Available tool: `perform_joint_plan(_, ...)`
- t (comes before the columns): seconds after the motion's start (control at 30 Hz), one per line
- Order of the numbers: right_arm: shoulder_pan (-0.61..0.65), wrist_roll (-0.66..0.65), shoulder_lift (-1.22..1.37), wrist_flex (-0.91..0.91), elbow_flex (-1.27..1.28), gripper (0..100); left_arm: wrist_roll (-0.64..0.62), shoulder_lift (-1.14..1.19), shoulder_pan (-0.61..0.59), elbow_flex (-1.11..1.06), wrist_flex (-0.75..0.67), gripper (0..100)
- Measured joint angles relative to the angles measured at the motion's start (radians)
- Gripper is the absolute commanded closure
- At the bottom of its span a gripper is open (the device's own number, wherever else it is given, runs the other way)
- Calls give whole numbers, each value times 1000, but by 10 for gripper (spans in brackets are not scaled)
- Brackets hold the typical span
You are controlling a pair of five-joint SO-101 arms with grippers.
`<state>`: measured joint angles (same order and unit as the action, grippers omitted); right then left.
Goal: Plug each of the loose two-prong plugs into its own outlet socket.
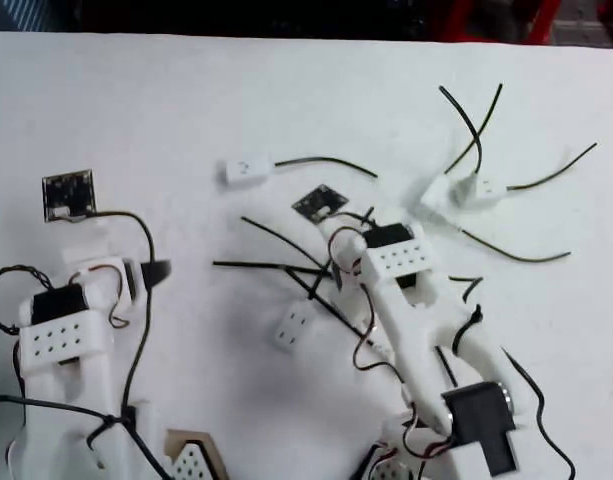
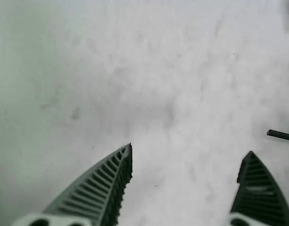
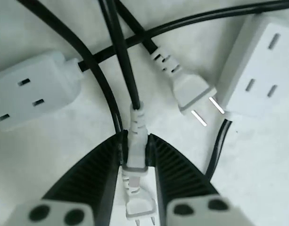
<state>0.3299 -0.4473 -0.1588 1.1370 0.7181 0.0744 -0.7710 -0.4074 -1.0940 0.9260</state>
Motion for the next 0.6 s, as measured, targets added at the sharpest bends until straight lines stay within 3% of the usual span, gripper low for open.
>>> perform_joint_plan(0.27,43,0,61,-8,2,913,0,0,0,0,0,653)
perform_joint_plan(0.6,43,0,63,87,-48,920,0,0,0,0,0,653)
